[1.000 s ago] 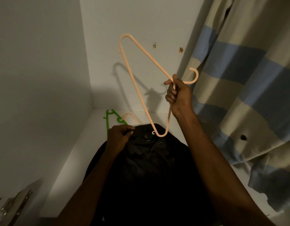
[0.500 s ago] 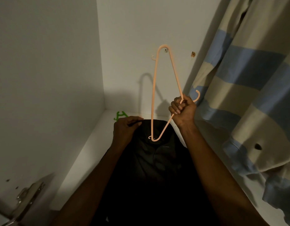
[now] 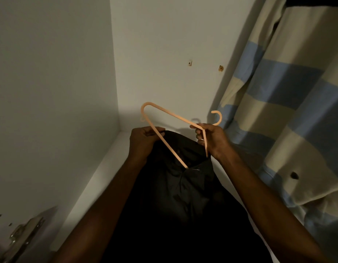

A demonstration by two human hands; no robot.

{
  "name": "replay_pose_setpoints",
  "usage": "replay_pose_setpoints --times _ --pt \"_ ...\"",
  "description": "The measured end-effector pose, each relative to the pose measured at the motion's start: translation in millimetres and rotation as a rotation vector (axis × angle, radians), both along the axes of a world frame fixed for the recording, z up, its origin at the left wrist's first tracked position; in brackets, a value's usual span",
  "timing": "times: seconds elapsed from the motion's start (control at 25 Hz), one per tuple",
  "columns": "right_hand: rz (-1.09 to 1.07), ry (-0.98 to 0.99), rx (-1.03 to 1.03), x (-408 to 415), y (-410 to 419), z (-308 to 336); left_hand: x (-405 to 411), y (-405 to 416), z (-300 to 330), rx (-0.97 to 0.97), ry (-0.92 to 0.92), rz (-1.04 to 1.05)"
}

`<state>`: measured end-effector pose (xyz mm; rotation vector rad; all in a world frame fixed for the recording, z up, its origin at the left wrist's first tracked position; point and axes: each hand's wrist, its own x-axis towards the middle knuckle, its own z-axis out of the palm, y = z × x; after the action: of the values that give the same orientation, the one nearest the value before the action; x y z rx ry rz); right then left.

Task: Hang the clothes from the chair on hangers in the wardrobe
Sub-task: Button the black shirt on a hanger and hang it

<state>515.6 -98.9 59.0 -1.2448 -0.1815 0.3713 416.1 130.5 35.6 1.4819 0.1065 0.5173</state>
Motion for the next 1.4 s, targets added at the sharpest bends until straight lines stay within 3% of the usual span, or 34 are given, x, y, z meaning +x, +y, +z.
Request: replay_pose_setpoints --times 0.28,0.4,0.56,0.8,0.88,1.0,1.12,1.28,1.4 --pt "-0.147 0.114 0.065 -6.2 -4.0 -8.9 3.3 -1.8 12.3 -0.387 0.157 -0.218" --pt "-0.212 0.067 -0.064 -3.5 -17.7 -3.6 1.5 5.7 12.8 -0.514 0.210 -0.306" --pt "-0.297 0.044 -0.212 -2.3 -41.3 -6.5 3.1 17.1 17.9 -0.536 0.290 -0.367" --pt "-0.431 -0.004 -0.268 -9.2 -62.9 -26.4 1.5 10.4 8.2 -0.505 0.410 -0.289" --pt "-0.448 -0.061 -0.289 -12.5 -67.1 -29.9 -1.7 5.8 7.5 -0.315 0.415 -0.232" --pt "-0.488 -0.127 -0.287 -14.0 -70.7 -34.9 -2.1 -3.1 -1.2 0.298 0.494 -0.096" --pt "-0.509 -0.161 -0.303 -13.4 -74.4 -37.1 -1.1 -7.2 -12.0 0.643 0.574 -0.020" --pt "-0.486 -0.209 -0.307 -19.0 -72.2 -34.7 2.4 1.0 -10.8 0.708 0.639 0.067" --pt "-0.400 -0.269 -0.359 -27.9 -61.6 -35.1 5.3 2.5 -2.3 0.742 0.563 0.162"
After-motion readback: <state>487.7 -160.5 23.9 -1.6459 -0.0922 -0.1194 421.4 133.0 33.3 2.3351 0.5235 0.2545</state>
